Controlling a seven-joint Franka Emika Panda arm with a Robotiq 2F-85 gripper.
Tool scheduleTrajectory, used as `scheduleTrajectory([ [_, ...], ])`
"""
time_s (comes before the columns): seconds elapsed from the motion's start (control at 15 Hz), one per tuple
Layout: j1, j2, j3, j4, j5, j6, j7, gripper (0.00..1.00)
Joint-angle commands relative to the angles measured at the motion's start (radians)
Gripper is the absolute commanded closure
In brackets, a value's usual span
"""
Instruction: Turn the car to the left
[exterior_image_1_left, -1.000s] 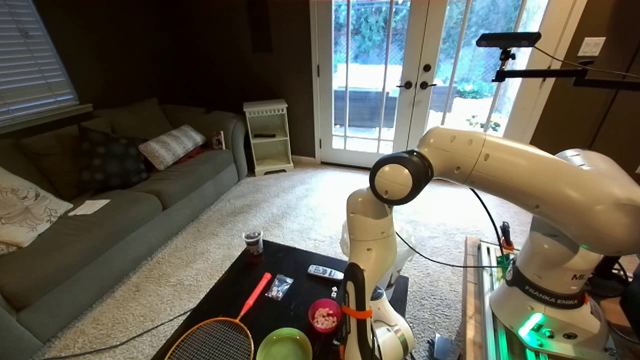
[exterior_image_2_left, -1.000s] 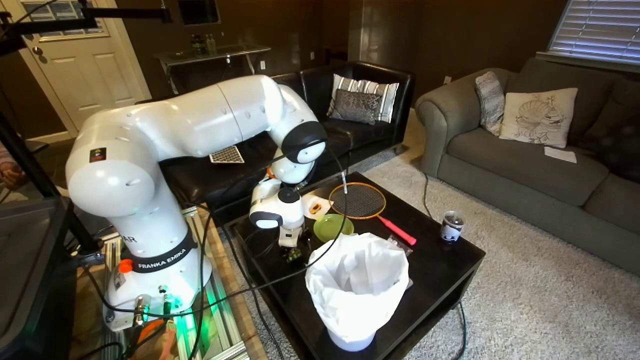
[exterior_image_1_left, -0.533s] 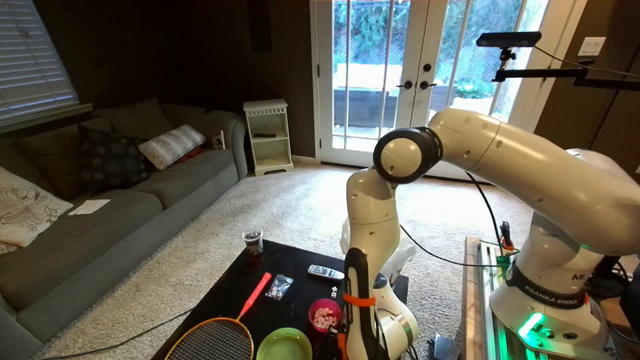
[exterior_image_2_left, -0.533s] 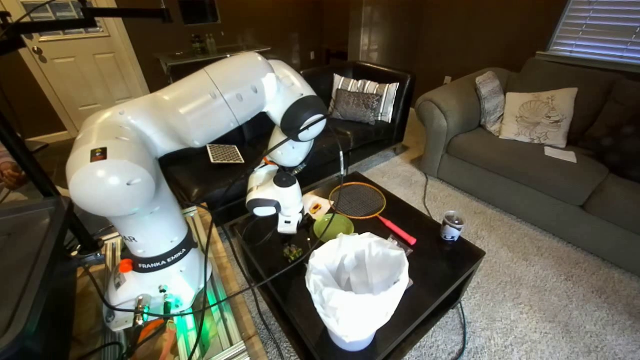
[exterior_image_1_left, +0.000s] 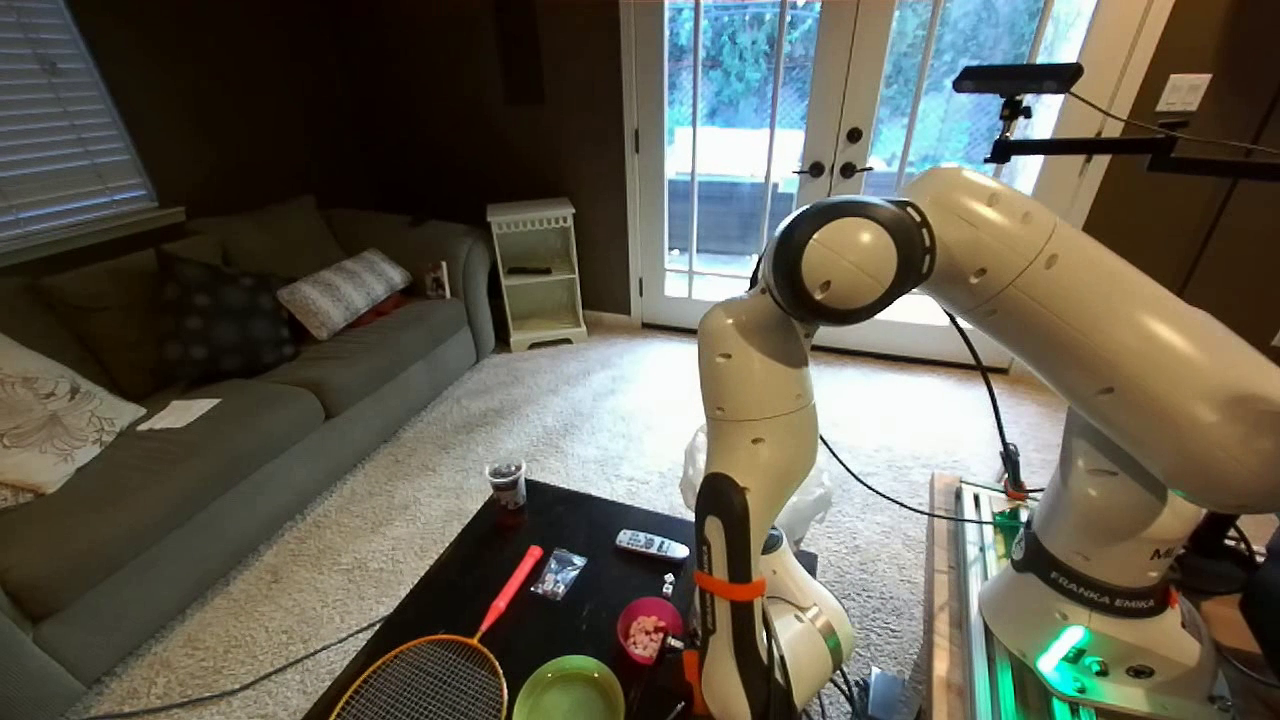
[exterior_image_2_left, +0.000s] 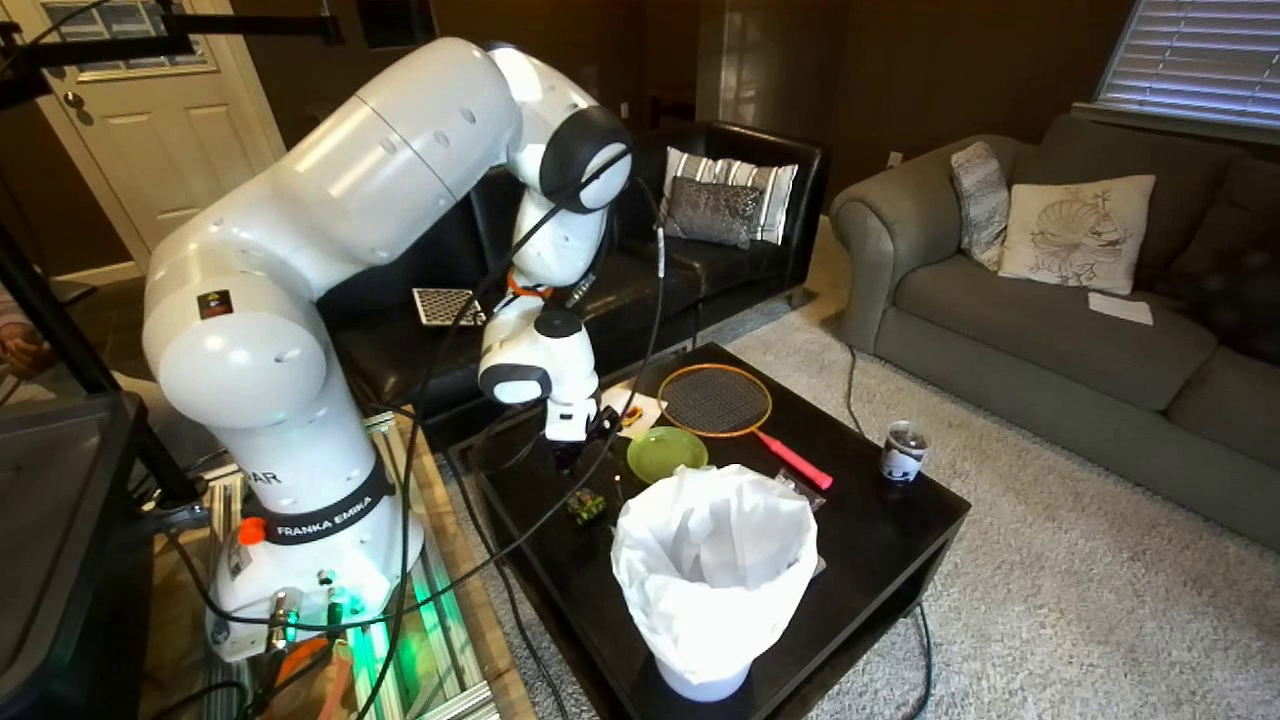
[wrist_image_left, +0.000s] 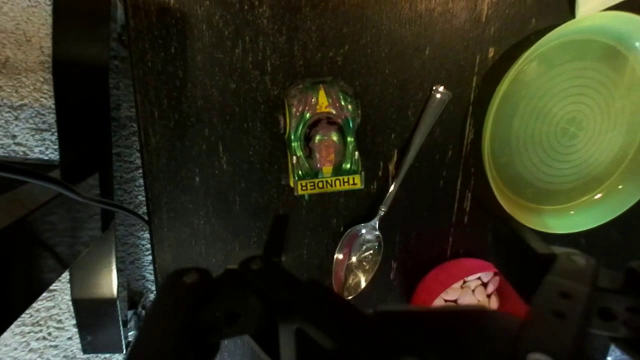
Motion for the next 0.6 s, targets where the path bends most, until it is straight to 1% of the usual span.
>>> scheduleTrajectory([
  [0.0,0.059,-0.113,-0.023,-0.07,0.022,-0.076,0.006,0.0],
  [0.2,0.099,-0.161,-0.039,-0.092,0.029,-0.111,0.01,0.0],
  [0.47,0.171,-0.226,-0.07,-0.122,0.05,-0.148,0.012,0.0],
  [0.53,0.126,-0.158,-0.057,-0.083,-0.004,-0.112,0.015,0.0],
])
